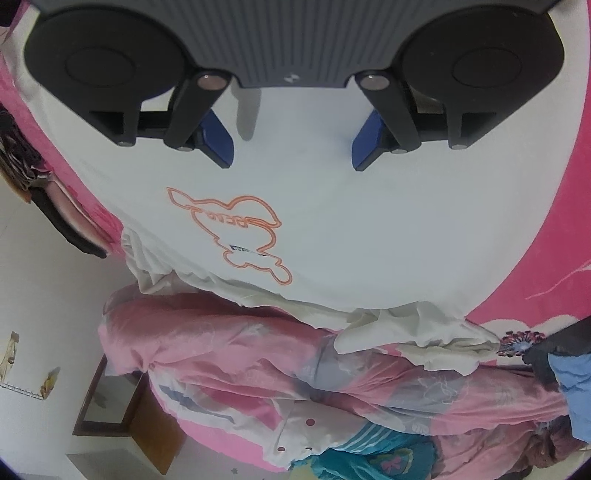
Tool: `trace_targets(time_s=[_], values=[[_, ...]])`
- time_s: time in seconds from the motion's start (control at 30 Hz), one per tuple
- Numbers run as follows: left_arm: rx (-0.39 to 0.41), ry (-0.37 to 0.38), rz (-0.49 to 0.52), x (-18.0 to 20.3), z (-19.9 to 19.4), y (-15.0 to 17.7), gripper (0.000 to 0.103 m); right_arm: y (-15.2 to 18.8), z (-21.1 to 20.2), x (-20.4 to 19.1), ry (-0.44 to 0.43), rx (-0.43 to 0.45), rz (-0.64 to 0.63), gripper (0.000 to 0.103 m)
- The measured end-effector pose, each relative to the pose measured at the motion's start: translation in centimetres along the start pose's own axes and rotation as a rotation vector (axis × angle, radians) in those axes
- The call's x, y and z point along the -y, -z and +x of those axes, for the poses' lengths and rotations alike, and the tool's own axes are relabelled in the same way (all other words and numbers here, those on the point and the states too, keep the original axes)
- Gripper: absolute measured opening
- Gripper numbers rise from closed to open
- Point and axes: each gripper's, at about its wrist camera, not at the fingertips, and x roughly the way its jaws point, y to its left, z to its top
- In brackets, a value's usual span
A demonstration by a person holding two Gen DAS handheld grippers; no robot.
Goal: Fold clothes
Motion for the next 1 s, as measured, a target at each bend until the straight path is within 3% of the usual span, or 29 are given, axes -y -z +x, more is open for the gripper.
trace_targets(time_s=[0.17,0.27,0.37,0.47,0.6,0.77,0.83,0.93,1.0], values=[[0.004,0.025,-0.026,-0.6,-0.2,0.0,0.072,1.4,5.9,-3.8,-0.092,-0.117,0.012,0.006],[0.008,0.051,-0.050,-1.2,-0.4,0.1,0.072,4.0,4.2,0.0,-0.061,-0.078,0.161,0.000],[0.010,0.068,-0.062,-1.5,-0.5,0.1,0.072,6.7,-0.5,3.9,0.047,-0.004,0.298,0.000],[0.005,0.057,-0.039,-1.0,-0.6,-0.1,0.072,7.6,-4.0,4.5,0.218,0.030,0.318,0.006],[0.020,0.031,0.071,1.3,-2.7,-0.2,0.069,6.0,-4.5,1.1,0.199,0.082,0.201,0.006],[-0.024,0.052,0.259,5.4,-4.4,1.0,0.070,4.3,1.7,-5.7,0.167,0.058,-0.117,0.006],[-0.060,0.085,0.279,6.2,-4.0,1.9,0.070,4.9,3.4,-6.8,0.177,0.034,-0.188,0.005],[-0.092,0.101,0.302,6.7,-3.1,3.3,0.070,6.7,2.8,-5.5,0.242,0.006,-0.199,0.007],[-0.096,0.092,0.310,6.6,-2.5,4.0,0.070,7.7,0.5,-2.8,0.271,0.029,-0.109,0.007]])
